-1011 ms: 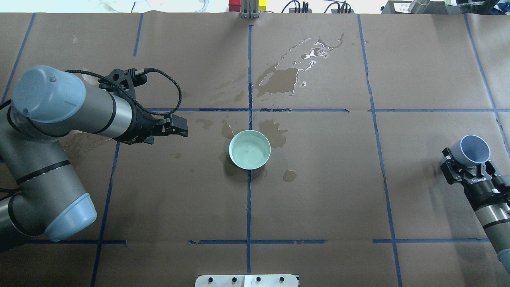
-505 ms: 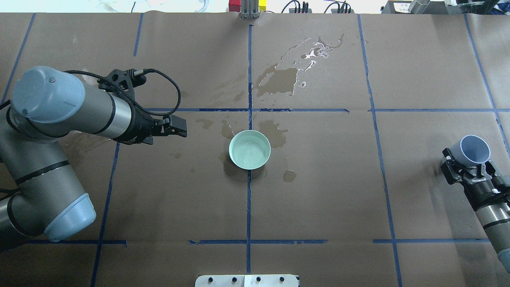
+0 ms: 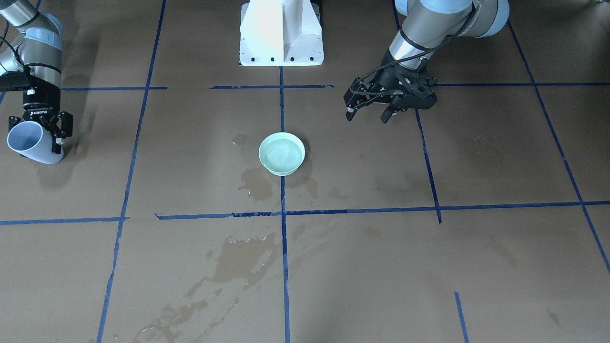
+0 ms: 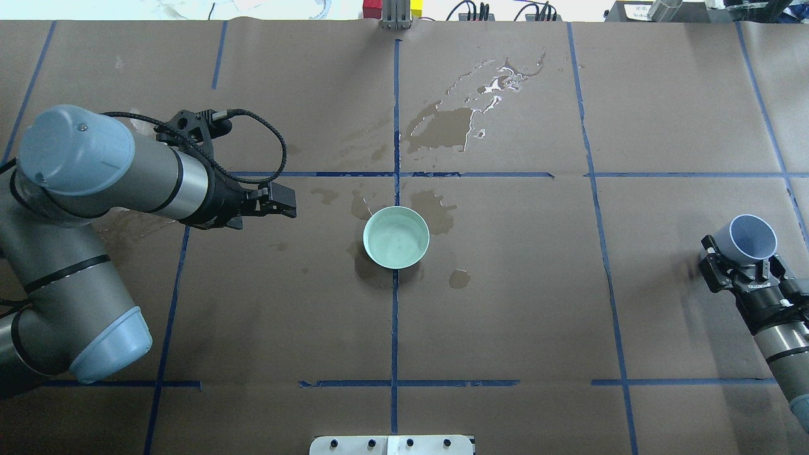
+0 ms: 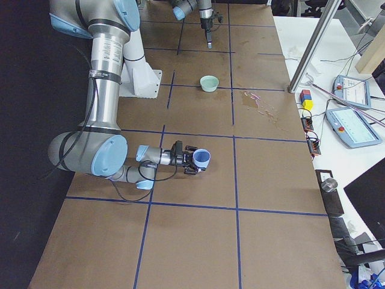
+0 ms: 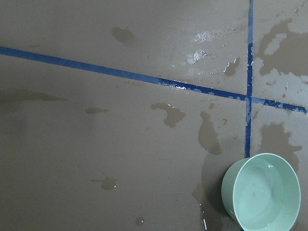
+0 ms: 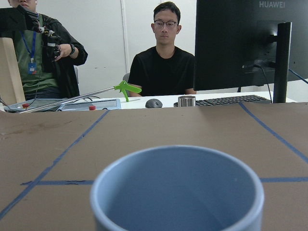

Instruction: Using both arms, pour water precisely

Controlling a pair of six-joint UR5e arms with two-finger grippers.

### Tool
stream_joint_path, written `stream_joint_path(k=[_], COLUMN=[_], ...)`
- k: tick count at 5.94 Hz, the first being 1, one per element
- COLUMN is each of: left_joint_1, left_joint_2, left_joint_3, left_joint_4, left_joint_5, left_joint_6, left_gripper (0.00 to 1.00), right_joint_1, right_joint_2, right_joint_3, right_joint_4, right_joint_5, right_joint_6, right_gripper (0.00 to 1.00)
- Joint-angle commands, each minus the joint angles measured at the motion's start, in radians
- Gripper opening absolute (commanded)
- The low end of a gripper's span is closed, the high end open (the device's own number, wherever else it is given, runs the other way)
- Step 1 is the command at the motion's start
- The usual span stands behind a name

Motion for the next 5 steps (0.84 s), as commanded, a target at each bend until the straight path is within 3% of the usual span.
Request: stream_joint_path(k=[1,5], left_joint_1=[0.000,0.000], left_joint_2=[0.000,0.009], left_joint_3=[-0.002,-0.015], left_joint_4=[0.000,0.000], left_joint_5=[-0.001,0.001], left_joint_6=[0.000,0.000], left_gripper=[1.00,1.00], right_joint_1=[0.000,0.000], right_joint_2=[0.000,-0.008], right_joint_3=[0.000,0.008], right_joint_4=[0.002,0.005], right_joint_5=[0.001,0.008], right_joint_6=[0.000,-0.003], right_gripper=[1.00,1.00])
